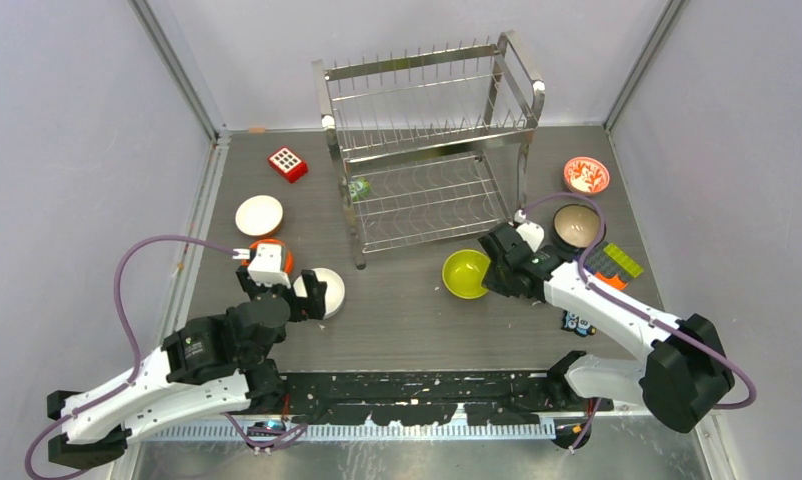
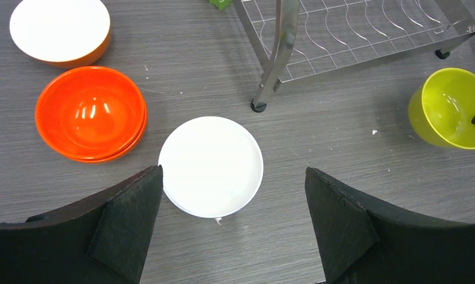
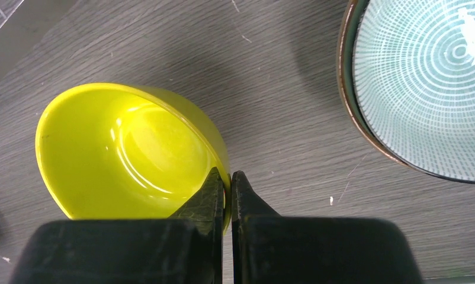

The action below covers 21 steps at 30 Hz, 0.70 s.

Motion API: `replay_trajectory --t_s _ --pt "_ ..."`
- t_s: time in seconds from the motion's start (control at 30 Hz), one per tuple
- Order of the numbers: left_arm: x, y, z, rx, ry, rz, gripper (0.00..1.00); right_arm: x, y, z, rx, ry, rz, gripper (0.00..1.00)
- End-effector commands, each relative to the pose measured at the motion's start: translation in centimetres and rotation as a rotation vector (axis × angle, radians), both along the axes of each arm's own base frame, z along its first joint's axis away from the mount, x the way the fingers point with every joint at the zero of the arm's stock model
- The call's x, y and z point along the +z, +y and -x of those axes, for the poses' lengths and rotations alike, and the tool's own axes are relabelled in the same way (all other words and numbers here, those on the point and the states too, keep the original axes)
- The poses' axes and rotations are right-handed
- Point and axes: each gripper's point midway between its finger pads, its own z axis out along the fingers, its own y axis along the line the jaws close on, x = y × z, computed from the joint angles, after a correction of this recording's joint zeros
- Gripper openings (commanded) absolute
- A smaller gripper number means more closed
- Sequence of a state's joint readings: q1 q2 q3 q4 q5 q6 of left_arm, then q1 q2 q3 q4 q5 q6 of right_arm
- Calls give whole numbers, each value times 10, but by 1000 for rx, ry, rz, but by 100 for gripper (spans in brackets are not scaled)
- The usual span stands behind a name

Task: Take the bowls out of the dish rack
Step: Place the bowl at the center of the board.

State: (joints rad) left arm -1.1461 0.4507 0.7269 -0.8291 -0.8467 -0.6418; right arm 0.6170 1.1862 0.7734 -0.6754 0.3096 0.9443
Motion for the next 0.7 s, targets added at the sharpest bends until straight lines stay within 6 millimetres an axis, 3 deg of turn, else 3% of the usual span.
replay_trajectory --t_s 0.0,0.67 --pt "4 6 -4 35 -31 -12 91 8 0 -15 -31 -57 -25 1" --pt "3 8 -5 50 -30 -20 90 -19 -11 -7 -38 -11 -2 1"
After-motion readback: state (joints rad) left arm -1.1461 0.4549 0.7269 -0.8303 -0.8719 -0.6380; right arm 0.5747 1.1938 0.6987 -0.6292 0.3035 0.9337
